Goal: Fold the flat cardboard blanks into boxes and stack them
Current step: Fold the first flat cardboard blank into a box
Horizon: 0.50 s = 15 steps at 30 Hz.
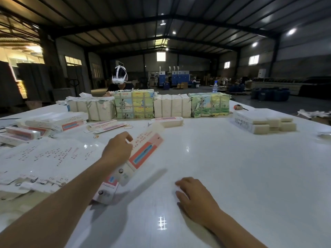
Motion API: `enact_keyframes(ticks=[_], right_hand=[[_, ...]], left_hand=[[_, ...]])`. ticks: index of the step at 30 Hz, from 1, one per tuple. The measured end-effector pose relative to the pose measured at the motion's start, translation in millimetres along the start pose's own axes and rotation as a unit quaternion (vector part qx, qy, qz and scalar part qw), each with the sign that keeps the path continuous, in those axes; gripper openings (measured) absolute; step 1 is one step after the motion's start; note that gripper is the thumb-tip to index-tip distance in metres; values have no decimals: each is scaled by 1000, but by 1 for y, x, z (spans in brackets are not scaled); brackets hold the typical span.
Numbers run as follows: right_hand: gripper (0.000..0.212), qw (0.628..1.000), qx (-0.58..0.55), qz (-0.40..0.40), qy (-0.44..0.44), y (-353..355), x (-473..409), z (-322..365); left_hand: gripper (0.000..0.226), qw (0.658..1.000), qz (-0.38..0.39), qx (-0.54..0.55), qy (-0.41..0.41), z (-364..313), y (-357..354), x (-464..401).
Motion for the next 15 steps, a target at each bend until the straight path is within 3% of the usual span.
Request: enact_keyframes(ticks=[2,3,5,7,10,12,13,15], right_hand=[[40,980,-175,-50,-82,14,-2,-6],[35,937,-312,-63,-144,22,-3,-9],[27,808,-542,-32,-230,31,-6,-16],[33,733,-630,2,-256,37,-2,-21],[22,736,-625,6,-260,43,8,-24],[17,740,-621,1,-259,42,12,-22],[16,740,-622,2,-256,42,13,-19],[14,743,-622,7,-248,40,13,-14]], left_hand=[[7,993,46,98,-39,-23,-3,17],[8,988,73,127,-53,-31,-6,26],[10,977,130,158,-65,-41,-15,43],[11,967,183,166,-55,-45,-26,58],[11,963,220,150,-45,-44,-40,73],[6,973,197,100,-70,-46,-48,78],[18,977,182,60,-94,-49,-53,80],[69,973,167,-41,-153,-59,-69,86]])
Point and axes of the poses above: each hand's wrist, its own x-axis away from the middle knuckle, its own y-axis out of the back of the hand, z = x × y, the point moved 4 cm from there along -x, towards the middle knuckle, and after that the axes turned 11 degrees about -y, right-handed, at the moved point
